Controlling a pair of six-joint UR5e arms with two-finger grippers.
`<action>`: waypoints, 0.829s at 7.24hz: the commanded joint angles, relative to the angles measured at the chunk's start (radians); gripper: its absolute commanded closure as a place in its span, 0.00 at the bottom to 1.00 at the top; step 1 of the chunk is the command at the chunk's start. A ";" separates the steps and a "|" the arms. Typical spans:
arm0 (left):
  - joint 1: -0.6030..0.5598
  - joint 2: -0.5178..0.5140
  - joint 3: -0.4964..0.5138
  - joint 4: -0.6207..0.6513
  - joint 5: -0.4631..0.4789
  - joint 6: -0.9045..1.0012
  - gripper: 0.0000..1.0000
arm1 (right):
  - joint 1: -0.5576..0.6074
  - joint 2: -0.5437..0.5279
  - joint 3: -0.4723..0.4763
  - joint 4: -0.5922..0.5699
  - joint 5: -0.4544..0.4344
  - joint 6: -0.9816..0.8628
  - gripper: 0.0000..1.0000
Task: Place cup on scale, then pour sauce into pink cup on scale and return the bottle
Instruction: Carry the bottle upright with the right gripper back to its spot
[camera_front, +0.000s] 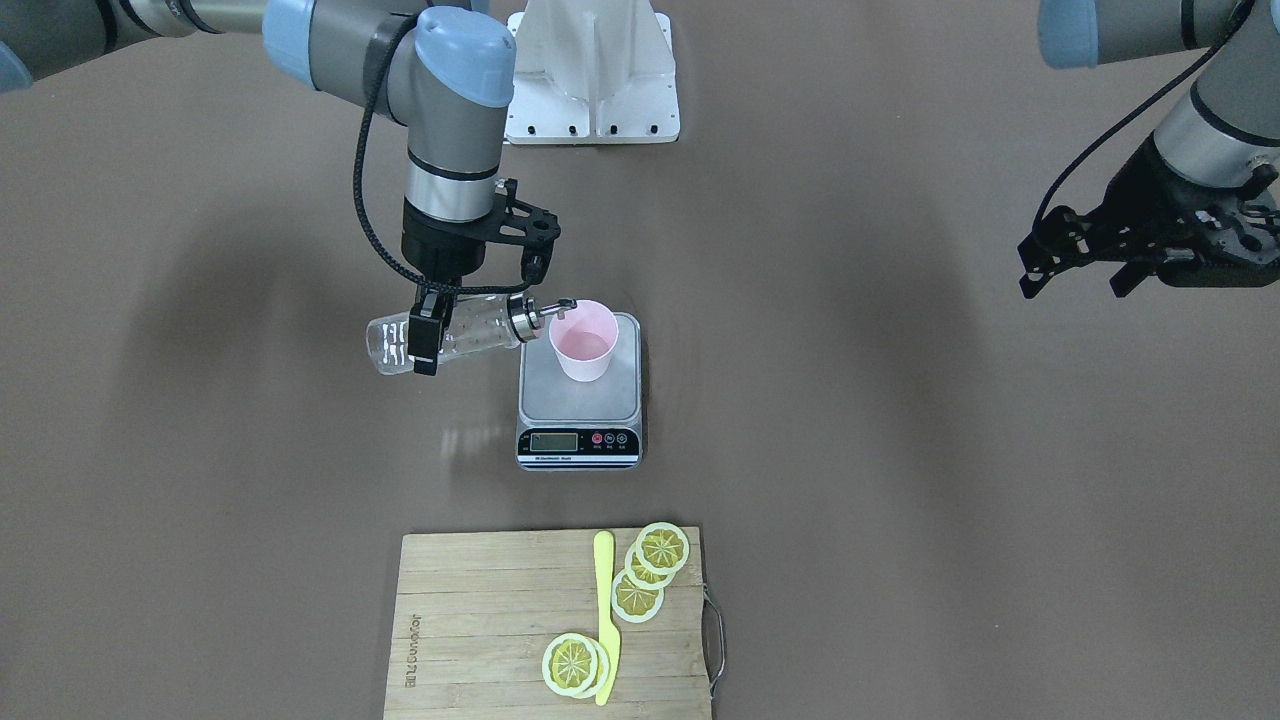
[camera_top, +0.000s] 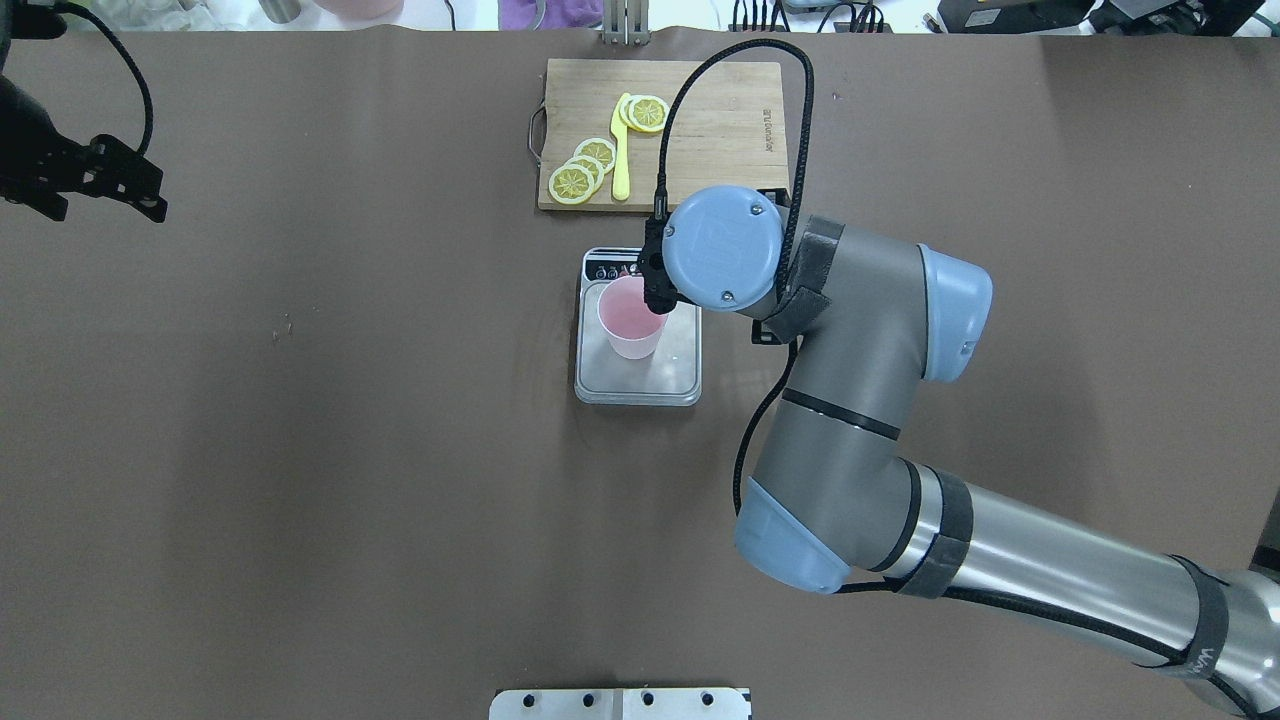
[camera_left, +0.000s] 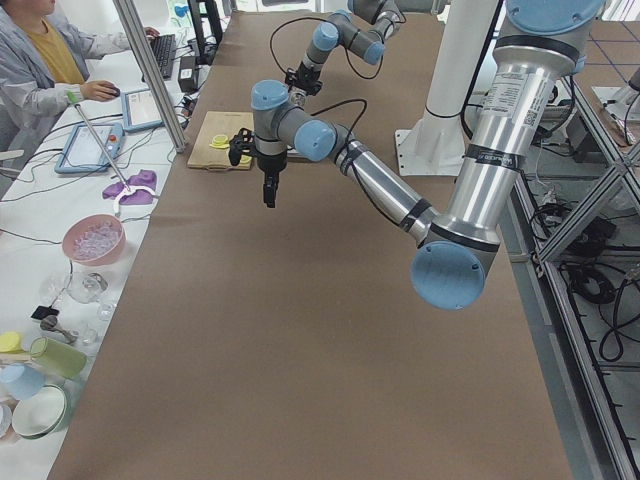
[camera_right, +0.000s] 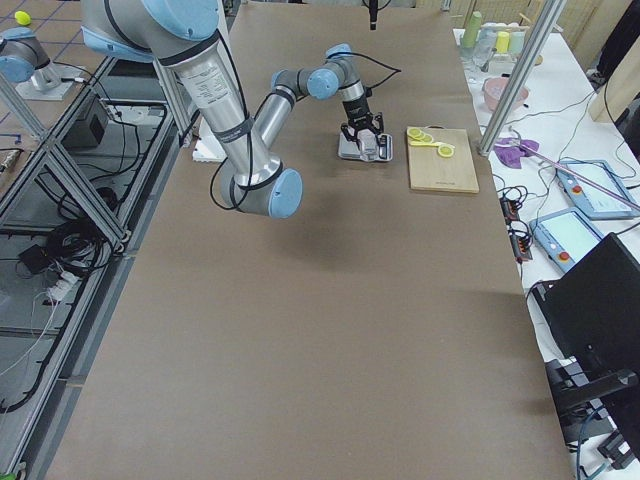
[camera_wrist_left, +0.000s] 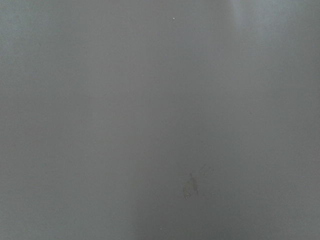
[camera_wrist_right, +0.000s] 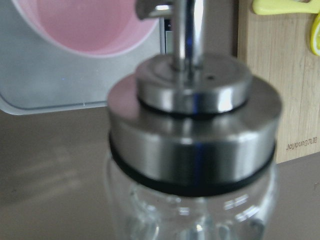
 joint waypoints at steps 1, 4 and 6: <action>0.002 -0.006 -0.002 0.000 -0.001 -0.009 0.03 | 0.069 -0.153 0.041 0.240 0.181 0.084 1.00; 0.003 -0.014 0.000 0.000 -0.001 -0.009 0.03 | 0.210 -0.261 0.038 0.471 0.410 0.097 1.00; 0.002 -0.018 0.001 0.000 -0.001 -0.009 0.03 | 0.316 -0.339 0.032 0.559 0.556 0.108 1.00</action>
